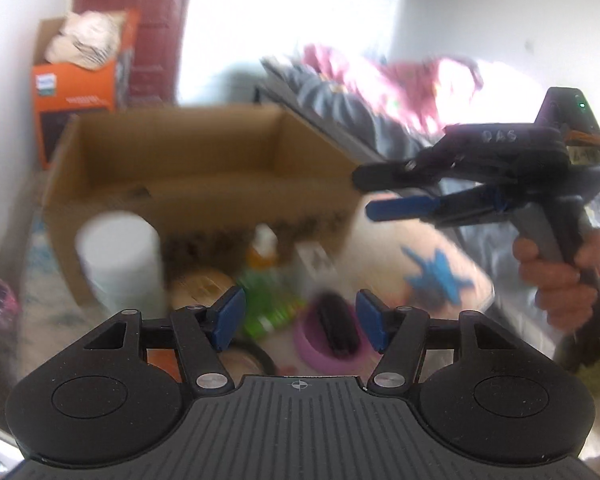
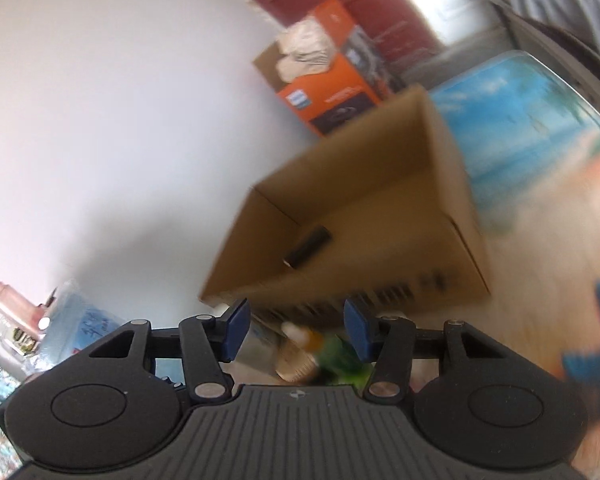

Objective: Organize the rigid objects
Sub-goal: 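Grasp the black key fob inside the pink ring with the right tool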

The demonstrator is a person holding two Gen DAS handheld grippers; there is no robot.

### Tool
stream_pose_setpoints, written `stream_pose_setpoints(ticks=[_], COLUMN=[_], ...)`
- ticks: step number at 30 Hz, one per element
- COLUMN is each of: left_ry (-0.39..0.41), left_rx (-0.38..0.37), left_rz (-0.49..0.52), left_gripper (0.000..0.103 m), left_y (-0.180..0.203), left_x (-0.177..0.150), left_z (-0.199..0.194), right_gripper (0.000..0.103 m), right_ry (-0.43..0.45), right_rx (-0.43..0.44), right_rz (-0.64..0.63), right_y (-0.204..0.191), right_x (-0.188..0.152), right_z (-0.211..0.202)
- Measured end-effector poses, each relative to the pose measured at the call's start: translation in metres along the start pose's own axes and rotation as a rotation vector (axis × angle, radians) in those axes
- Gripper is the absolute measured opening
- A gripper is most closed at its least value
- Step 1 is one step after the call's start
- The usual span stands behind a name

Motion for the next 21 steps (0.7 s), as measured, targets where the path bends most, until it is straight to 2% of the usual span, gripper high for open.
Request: stream_pose_setpoints(ticks=[3, 6, 12, 14, 18, 21], left_ry=[-0.061, -0.083, -0.143, -0.164, -0.172, -0.179], left_rx=[-0.027, -0.014, 0.020, 0.043, 0.056, 0.102], left_rz=[0.011, 0.028, 0.057, 0.066, 0.067, 0.092], left_gripper=[0.058, 0.051, 0.039, 0.037, 0.037, 0.037], left_y=[0.014, 0.028, 0.041, 0.039, 0.037, 0.035], left_x=[-0.012, -0.015, -0.025, -0.039, -0.042, -0.041], left_z=[0.019, 0.033, 0.058, 0.063, 0.070, 0.074], right_gripper=[0.046, 0.041, 0.039, 0.039, 0.039, 0.039], right_ry=[-0.038, -0.071, -0.066, -0.052, -0.057, -0.069], right_rx=[-0.053, -0.051, -0.149, -0.172, -0.155, -0.138], right_rz=[0.025, 0.056, -0.051, -0.087, -0.105, -0.114], right_y=[0.016, 0.022, 0.021, 0.020, 0.027, 0.031], right_x=[-0.030, -0.047, -0.054, -0.053, -0.051, -0.052], right_z=[0.010, 0.017, 0.024, 0.025, 0.036, 0.044])
Point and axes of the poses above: each gripper's, at about its wrist camera, not at the fingertips, and z roughly the way its jaws point, y to its right, x to its top, the point moved 5 cm from there along z, roughly the way its jaws point, and after that the axes turned 10 degrees about -z, right-handed, at the moved point
